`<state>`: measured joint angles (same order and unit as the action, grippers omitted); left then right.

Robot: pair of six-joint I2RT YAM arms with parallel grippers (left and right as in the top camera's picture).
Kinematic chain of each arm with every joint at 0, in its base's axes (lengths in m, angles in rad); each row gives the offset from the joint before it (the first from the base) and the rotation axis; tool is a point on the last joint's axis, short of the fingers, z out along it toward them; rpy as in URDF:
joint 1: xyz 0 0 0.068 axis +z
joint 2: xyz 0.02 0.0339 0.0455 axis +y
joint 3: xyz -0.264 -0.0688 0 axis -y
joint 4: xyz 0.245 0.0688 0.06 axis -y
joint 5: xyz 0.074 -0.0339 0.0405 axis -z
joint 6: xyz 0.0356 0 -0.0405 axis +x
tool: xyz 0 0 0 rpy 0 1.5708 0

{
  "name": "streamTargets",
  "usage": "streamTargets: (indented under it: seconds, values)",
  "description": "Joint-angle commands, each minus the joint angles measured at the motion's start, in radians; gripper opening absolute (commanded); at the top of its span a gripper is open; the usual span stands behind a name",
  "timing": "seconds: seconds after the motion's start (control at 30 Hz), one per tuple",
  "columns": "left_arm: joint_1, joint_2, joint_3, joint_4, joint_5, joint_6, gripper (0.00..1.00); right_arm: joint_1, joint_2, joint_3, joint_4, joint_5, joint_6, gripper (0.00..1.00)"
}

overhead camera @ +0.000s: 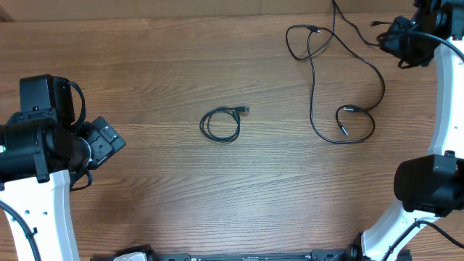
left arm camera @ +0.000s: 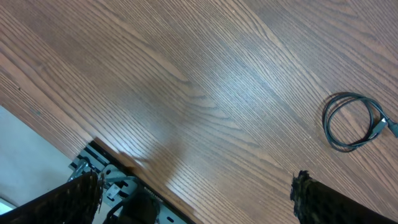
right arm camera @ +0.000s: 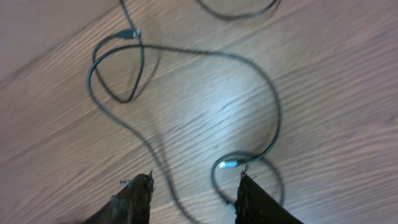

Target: Untangle cables

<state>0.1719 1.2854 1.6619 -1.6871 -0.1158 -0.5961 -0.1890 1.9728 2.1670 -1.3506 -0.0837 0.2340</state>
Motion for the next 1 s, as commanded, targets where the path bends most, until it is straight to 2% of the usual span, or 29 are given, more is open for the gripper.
streamTargets:
  seconds: [0.0, 0.1, 0.2, 0.3, 0.37, 0.47, 0.53, 0.77, 0.83, 0.9, 0.97]
  values:
    - [0.004, 0.004, 0.009, 0.001, 0.005, 0.016, 1.0, 0.005, 0.008, -0.002, -0.016, -0.126, 0.025, 0.44]
    - [0.004, 0.004, 0.009, 0.006, 0.005, 0.016, 0.99, 0.027, 0.027, -0.002, -0.031, -0.21, -0.028, 0.46]
    - [0.004, 0.004, 0.009, 0.009, 0.005, 0.016, 0.99, 0.068, 0.058, -0.003, -0.044, -0.206, -0.101, 0.53]
    - [0.004, 0.004, 0.009, 0.008, 0.005, 0.016, 1.0, 0.114, 0.107, -0.005, -0.049, -0.188, -0.138, 0.71]
    - [0.004, 0.004, 0.009, 0.008, 0.005, 0.016, 1.0, 0.142, 0.14, -0.009, -0.04, -0.125, -0.138, 0.77]
    - [0.004, 0.004, 0.009, 0.007, 0.006, 0.016, 0.99, 0.174, 0.192, -0.009, -0.018, -0.061, -0.138, 0.94]
    - [0.004, 0.004, 0.009, 0.008, 0.006, 0.016, 1.0, 0.187, 0.223, -0.009, 0.011, -0.058, -0.138, 0.99]
    - [0.004, 0.004, 0.009, 0.012, 0.005, 0.016, 1.0, 0.211, 0.323, -0.009, 0.132, -0.037, -0.138, 1.0]
    - [0.004, 0.004, 0.009, 0.013, 0.005, 0.016, 1.0, 0.217, 0.347, -0.011, 0.153, -0.039, -0.14, 0.93]
    - [0.004, 0.004, 0.009, 0.018, 0.006, 0.015, 0.99, 0.229, 0.371, -0.018, 0.173, -0.056, -0.181, 0.81]
    - [0.004, 0.004, 0.009, 0.023, 0.006, 0.013, 1.0, 0.242, 0.392, -0.02, 0.18, -0.055, -0.223, 0.8]
